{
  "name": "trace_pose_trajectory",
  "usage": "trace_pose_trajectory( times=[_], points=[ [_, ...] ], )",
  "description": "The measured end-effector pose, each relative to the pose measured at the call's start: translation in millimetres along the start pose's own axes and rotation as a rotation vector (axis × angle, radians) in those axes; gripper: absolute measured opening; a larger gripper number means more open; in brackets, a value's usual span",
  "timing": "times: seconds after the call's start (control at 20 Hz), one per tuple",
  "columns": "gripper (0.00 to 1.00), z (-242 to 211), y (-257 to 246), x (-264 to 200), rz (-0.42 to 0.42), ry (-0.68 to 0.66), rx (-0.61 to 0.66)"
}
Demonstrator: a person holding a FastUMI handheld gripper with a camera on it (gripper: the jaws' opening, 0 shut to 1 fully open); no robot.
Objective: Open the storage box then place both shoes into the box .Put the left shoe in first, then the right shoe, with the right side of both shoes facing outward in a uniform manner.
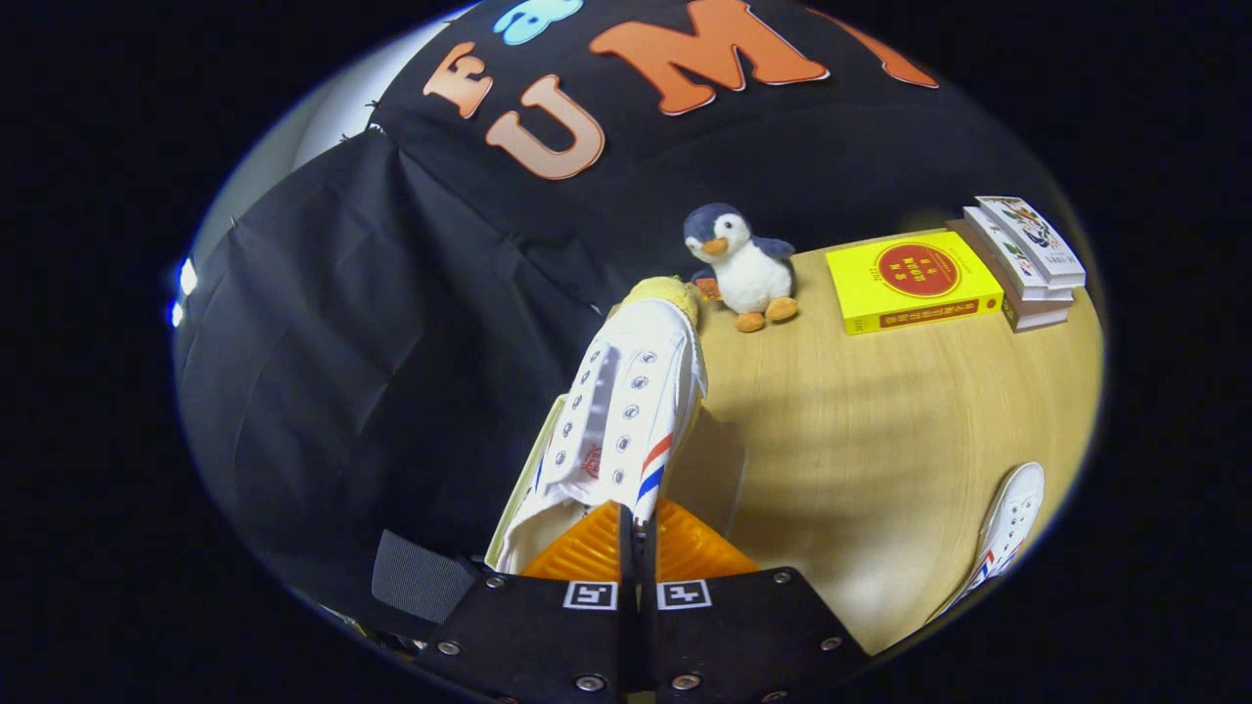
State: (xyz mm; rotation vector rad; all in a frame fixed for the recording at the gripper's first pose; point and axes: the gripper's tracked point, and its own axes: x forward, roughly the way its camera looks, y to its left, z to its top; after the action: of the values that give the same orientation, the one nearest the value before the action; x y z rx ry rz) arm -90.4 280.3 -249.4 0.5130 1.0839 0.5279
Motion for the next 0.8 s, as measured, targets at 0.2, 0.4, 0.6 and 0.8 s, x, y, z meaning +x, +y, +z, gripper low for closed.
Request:
trace_pose_trajectory(
  times=[0.2,0.4,0.6,0.8],
  points=[
    [0.00,-29,28,39,-0.008,0.098,-0.017],
    [0.01,-62,31,71,-0.071,0.209,-0.006],
    [0.01,-82,33,100,-0.147,0.292,0.002],
    [0.01,-100,41,123,-0.227,0.382,0.036]
  ],
)
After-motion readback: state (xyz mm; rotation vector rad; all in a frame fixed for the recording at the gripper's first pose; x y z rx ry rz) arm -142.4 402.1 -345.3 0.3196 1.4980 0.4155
